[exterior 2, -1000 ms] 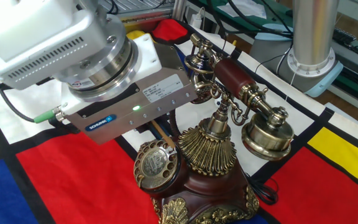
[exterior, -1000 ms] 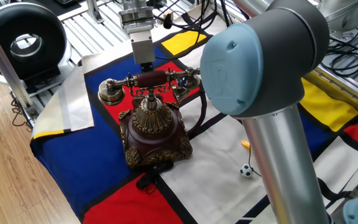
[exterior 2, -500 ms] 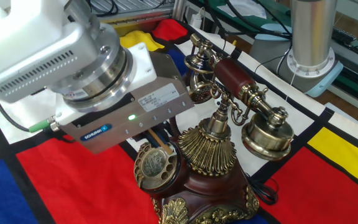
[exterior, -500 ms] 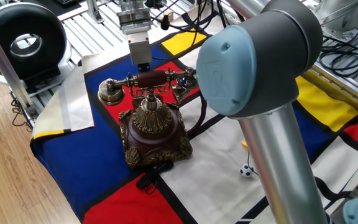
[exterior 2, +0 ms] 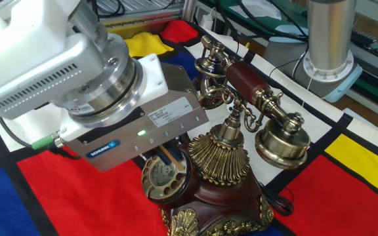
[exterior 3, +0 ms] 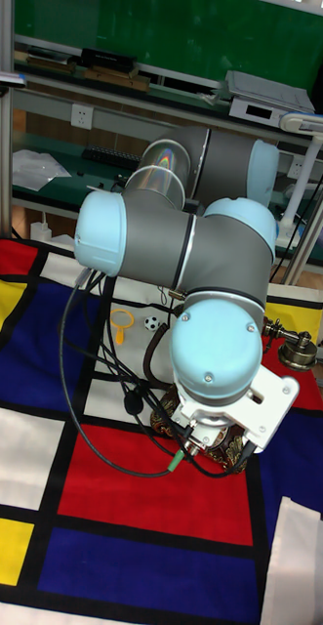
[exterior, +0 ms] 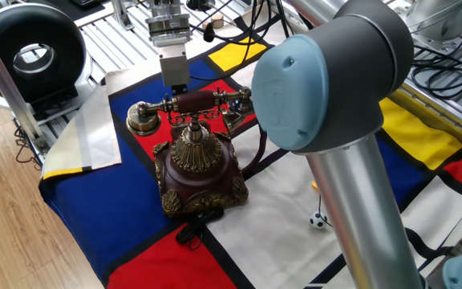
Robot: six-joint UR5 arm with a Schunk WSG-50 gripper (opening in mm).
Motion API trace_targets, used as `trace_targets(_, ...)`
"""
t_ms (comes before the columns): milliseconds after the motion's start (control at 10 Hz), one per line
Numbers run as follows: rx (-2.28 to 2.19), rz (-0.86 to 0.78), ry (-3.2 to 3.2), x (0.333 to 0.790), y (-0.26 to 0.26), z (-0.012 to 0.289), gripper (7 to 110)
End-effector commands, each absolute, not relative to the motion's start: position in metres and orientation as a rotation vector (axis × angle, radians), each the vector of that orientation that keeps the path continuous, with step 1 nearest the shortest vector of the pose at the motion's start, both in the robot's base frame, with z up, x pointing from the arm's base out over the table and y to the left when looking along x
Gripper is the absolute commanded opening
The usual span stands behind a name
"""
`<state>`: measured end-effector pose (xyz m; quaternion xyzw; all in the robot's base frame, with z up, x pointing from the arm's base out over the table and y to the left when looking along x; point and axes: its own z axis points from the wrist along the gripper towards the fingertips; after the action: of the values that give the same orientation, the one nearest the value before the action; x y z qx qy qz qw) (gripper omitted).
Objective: Dial a number on an old rotary phone
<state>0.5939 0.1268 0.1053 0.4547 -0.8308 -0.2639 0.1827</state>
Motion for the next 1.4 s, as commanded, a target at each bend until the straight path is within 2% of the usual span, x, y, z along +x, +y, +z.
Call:
trace_targets(0,1.29,-0.78,-2.352,0.603,0.129,0.106,7)
trace_targets(1300,1.226,-0.734,-2.448,0.621,0.138,0.093,7)
